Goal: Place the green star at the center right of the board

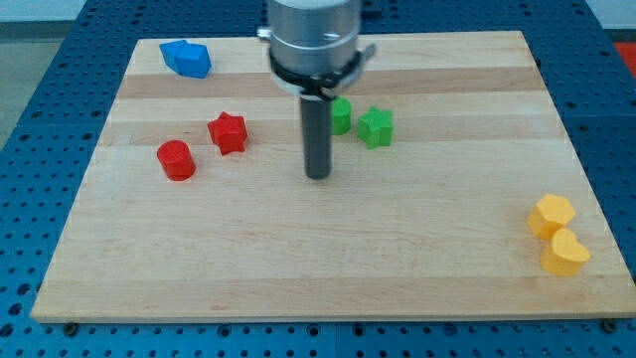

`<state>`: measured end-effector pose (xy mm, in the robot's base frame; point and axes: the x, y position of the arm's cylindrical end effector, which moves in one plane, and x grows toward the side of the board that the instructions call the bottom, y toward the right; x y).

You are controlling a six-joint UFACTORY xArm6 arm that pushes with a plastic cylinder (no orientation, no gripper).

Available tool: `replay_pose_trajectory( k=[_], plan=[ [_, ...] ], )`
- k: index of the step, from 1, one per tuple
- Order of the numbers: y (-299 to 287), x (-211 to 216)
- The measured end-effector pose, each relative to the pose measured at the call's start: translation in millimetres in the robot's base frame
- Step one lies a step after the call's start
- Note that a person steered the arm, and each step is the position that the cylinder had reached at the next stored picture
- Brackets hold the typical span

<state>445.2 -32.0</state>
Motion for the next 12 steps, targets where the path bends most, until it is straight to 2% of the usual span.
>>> replay_pose_trajectory(
  k=[1, 3, 9, 12],
  plan=[
    [-22, -25],
    [-14, -57],
    [164, -57],
    [157, -59]
  ],
)
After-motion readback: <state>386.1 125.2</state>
